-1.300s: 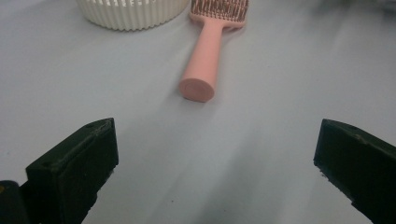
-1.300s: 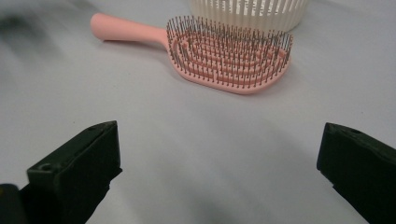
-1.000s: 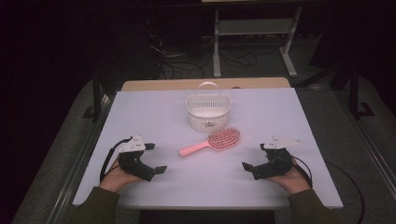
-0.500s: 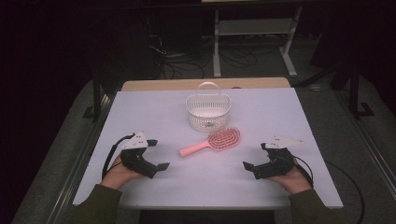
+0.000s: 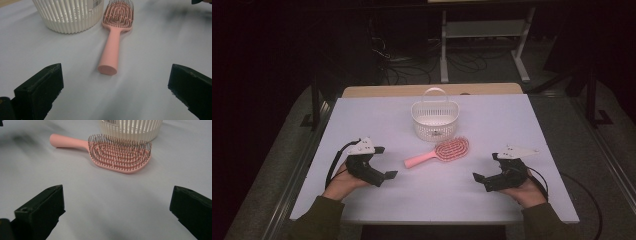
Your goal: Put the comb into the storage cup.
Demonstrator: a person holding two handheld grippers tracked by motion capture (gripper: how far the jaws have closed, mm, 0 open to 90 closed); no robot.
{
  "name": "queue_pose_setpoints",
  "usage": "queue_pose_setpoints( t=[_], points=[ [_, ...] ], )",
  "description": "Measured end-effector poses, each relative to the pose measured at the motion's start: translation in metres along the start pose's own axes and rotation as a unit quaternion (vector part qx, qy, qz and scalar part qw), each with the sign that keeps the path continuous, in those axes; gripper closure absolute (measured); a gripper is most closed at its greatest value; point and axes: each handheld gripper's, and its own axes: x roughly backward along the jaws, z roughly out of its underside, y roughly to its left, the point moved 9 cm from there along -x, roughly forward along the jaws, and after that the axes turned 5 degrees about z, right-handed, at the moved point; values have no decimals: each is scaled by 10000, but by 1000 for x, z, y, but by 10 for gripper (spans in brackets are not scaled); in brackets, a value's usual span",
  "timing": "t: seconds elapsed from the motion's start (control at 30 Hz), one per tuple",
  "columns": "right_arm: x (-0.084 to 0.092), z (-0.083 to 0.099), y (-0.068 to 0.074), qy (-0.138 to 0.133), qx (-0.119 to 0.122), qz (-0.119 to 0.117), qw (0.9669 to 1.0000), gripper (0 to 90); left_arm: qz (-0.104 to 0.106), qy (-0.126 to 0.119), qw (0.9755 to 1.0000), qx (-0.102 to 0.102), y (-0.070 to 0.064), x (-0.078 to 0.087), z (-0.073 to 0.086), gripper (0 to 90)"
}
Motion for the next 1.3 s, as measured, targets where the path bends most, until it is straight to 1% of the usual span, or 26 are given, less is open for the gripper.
queue_pose_setpoints(
  t=[0.17,0.2,0.4,0.43,0.67,0.8,0.83,0.93,1.17,1.23,1.3],
  points=[
    [1,-1,-1,-16,-11,-5,10000,0,2,27,10000,33,3,-2,-2,0],
    [1,-1,0,-22,-18,-11,10000,0,44,9,10000,41,3,-3,-4,0],
    [1,0,-2,-18,-22,-9,10000,0,80,31,10000,3,4,-8,-10,0],
    [0,-1,-1,-22,-15,-15,10000,0,112,36,9999,-10,3,-10,-13,0],
    [-1,0,0,8,-19,-16,10000,0,139,50,9999,-12,3,-13,-16,0],
    [-1,0,0,6,2,-22,10000,0,146,12,9999,-17,3,-14,-20,0],
    [-2,0,1,9,7,-37,10000,0,160,-34,9999,-14,3,-14,-23,0],
    [-2,0,1,20,16,-39,10000,0,166,-6,9999,-33,2,-15,-25,0],
    [-2,0,1,15,16,-41,10000,0,212,-63,9997,-37,2,-19,-33,0],
    [-2,0,0,16,12,-37,10000,0,275,-86,9996,-30,1,-22,-37,0],
    [-2,0,0,13,10,-36,10000,0,280,-66,9996,-48,0,-23,-39,0]
  ],
)
